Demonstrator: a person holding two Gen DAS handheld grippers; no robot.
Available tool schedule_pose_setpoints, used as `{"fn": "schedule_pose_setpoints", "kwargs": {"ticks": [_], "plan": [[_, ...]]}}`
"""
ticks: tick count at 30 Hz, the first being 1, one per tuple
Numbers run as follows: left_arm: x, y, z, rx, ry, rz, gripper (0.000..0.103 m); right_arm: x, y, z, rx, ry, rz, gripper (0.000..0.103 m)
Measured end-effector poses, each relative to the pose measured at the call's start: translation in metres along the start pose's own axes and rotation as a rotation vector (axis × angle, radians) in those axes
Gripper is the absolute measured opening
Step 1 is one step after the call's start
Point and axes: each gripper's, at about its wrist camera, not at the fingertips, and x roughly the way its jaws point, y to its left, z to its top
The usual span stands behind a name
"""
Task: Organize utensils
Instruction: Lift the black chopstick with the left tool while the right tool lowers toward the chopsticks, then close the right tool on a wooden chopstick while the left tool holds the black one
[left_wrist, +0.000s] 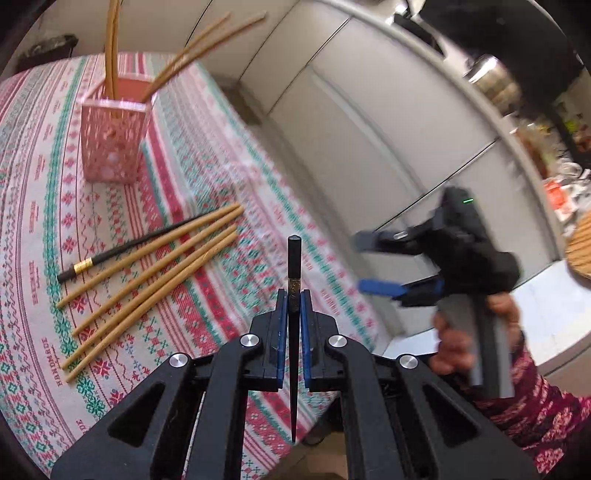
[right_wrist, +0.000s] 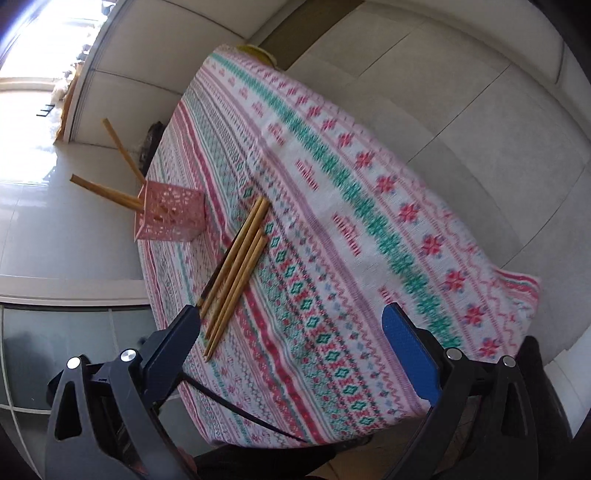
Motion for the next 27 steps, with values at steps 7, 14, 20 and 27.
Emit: {"fn": "schedule_pose_setpoints", "kwargs": {"ticks": [7,14,20,27], "plan": [[-0.087,-0.035,-0.004,0.193,-0.278,-0.146,0.006,0.062,0.040,-0.006,0.010,0.065,-0.054,0.054],[-0.170,-0.053,-0.032,0.342,-0.473,-0.192,0.006,0.089,0.071,0.004,-0.085,0.058,-0.190,0.026],[-0.200,-0.034,-0.040,0.298,-0.610,-0.263,0.006,0.108,0.072,0.010,-0.063,0.052,-0.286,0.016],[-0.209,-0.038,-0.041,0.293,-0.636,-0.288,0.006,0.124,0.082,0.011,-0.051,0.039,-0.325,0.016]]}}
